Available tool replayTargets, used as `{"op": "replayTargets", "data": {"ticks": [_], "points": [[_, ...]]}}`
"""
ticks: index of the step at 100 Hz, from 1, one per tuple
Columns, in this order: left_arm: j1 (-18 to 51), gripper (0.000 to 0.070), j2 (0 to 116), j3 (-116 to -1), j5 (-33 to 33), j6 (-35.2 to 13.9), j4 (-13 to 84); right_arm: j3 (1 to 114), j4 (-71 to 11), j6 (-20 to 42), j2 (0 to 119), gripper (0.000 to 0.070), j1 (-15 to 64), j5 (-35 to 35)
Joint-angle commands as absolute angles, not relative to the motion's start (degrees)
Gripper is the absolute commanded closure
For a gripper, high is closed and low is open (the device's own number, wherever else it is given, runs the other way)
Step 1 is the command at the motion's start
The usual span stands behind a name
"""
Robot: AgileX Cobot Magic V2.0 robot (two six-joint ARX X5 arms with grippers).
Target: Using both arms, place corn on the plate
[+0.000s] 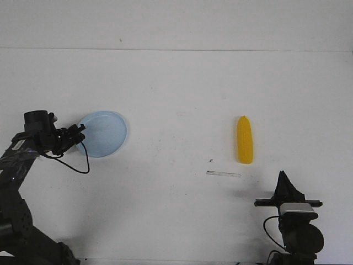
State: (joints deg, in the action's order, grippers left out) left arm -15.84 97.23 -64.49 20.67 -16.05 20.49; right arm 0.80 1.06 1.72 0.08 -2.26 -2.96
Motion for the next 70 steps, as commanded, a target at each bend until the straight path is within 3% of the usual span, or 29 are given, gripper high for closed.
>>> {"op": "replayTargets", "data": {"ticks": [1, 11, 21, 49, 70], "points": [[-16.1, 0.0559, 98.7, -65.3, 20.7, -16.1, 20.9, 0.7, 1.7, 1.5, 0.1, 0.0685, -2.2, -3.0], [-16.1, 0.0661, 98.7, -65.3, 20.7, -16.1, 20.9, 0.7, 1.7, 1.5, 0.1, 0.0685, -2.2, -3.0], [-16.1, 0.0700, 98.7, -65.3, 20.7, -16.1, 20.9, 0.7, 1.7, 1.5, 0.1, 0.0685, -2.2, -3.0], [-14.0, 0.0700, 94.2, -67.5, 20.7, -16.2, 23.6, 0.7, 1.7, 1.5, 0.1, 0.0685, -2.2, -3.0], [-5.9, 0.0700, 91.4, -68.7, 20.7, -17.8, 23.9, 0.7, 1.7, 1.5, 0.1, 0.0685, -2.2, -3.0]]}}
